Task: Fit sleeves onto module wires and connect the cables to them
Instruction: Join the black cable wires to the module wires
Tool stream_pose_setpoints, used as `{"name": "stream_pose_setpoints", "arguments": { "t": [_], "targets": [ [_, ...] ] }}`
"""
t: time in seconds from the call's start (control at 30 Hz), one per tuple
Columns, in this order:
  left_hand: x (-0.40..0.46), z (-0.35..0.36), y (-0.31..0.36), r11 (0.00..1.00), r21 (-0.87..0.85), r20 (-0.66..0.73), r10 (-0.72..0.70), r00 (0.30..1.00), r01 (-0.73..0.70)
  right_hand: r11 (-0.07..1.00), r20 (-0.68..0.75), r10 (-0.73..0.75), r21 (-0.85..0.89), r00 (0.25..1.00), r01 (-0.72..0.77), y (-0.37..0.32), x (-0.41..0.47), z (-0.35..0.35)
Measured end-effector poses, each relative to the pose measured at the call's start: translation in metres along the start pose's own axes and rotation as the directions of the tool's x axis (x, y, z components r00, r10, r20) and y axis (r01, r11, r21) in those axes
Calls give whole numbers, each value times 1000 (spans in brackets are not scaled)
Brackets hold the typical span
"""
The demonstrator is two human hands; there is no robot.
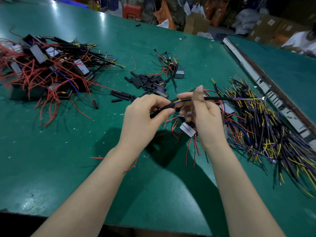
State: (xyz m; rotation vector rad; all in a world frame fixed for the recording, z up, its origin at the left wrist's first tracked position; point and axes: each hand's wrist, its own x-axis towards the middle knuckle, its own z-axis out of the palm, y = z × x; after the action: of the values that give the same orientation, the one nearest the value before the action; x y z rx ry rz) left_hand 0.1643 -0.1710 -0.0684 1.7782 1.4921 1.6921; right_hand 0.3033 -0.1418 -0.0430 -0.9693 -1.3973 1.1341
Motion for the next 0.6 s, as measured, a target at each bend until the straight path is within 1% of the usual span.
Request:
{"name": "stream_pose_setpoints", "arguments": {
  "t": [0.13, 0.33, 0.4, 0.5, 0.6],
  "targets": [
    [-1, -1, 1, 999, 2, 0, 34, 999, -34, 999, 15, 33, 20, 999, -33, 2, 0, 1],
    [-2, 0, 1, 996, 30, -61, 83, 995, -82, 996, 55, 65, 58, 996, -68, 5, -2, 7],
    [-2, 0, 3, 996, 18, -58, 87, 994, -86, 997, 49, 44, 57, 998, -47, 5, -2, 8],
    [-3, 0, 5, 994, -6, -35, 107, 994, -107, 998, -7, -24, 62, 1000, 24, 5, -3, 9],
    [-3, -1, 5, 990, 25, -9, 136, 991, -136, 992, -104, -18, 126, 994, 31, 3, -2, 6]
  ]
}}
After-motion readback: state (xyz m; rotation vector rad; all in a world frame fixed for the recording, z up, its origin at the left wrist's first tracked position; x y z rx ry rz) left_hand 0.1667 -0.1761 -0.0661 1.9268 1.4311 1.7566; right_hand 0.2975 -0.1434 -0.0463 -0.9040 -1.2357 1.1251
